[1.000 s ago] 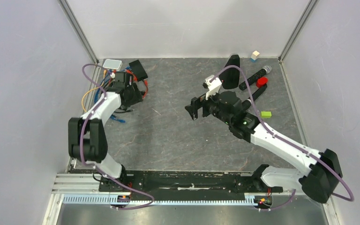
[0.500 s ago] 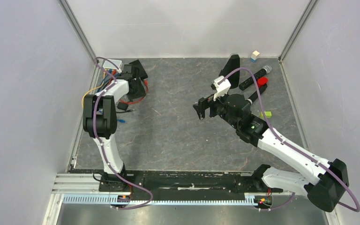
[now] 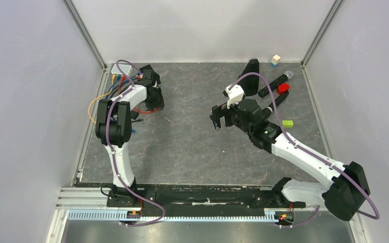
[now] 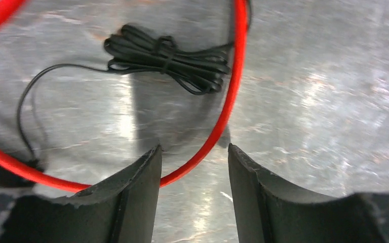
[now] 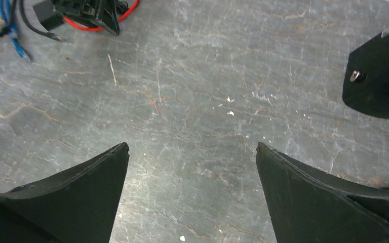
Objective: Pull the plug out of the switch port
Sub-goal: Move the switch port to the center of the board.
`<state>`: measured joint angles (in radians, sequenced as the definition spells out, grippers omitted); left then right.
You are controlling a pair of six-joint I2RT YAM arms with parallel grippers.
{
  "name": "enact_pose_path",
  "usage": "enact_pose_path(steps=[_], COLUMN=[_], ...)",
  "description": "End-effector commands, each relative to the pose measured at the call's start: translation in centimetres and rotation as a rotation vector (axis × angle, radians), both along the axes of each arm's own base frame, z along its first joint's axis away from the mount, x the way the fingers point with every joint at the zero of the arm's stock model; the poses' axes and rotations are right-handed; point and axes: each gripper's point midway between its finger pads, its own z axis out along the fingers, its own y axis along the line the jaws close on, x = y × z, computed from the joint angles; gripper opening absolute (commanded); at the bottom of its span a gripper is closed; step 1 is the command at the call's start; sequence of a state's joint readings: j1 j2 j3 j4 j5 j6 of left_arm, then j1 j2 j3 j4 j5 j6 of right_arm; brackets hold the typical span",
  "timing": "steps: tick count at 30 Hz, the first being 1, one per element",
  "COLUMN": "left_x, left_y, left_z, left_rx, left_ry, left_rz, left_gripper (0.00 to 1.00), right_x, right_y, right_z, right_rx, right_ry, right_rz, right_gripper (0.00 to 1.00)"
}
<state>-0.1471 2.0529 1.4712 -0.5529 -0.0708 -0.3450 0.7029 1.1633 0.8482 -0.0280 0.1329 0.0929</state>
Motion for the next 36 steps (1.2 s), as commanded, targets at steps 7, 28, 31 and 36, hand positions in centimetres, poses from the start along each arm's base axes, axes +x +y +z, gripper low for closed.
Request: enact_pose_path(steps=[7, 28, 31, 36], left_x=[-0.7, -0.2, -0.2, -0.9], left_y=[-7.5, 6.8, 7.4, 7.8], left_z=[6.4, 7.4, 6.5, 3.3], left_rx=[-0.306, 0.094, 0.114, 0.125], left_ry=[-0.115, -0.109, -0.066, 0.015], left_rz=[-0.251, 0.089, 0.09, 0.101], left_gripper=[0.61, 0.82, 0.82, 0.81], right_x=[1.3, 2.2, 2.3, 2.5], right_y=[-0.5, -0.6, -0.8, -1.0], right_z=[-0.3, -3.3, -3.7, -4.1], right_rx=[-0.007, -0.013, -0.025, -0.028], right_ry=[0.027, 0.124, 0.131, 0.143], right_rz=[-0.027, -0.016, -0.017, -0.023], right_gripper=[0.98, 0.98, 0.98, 0.98])
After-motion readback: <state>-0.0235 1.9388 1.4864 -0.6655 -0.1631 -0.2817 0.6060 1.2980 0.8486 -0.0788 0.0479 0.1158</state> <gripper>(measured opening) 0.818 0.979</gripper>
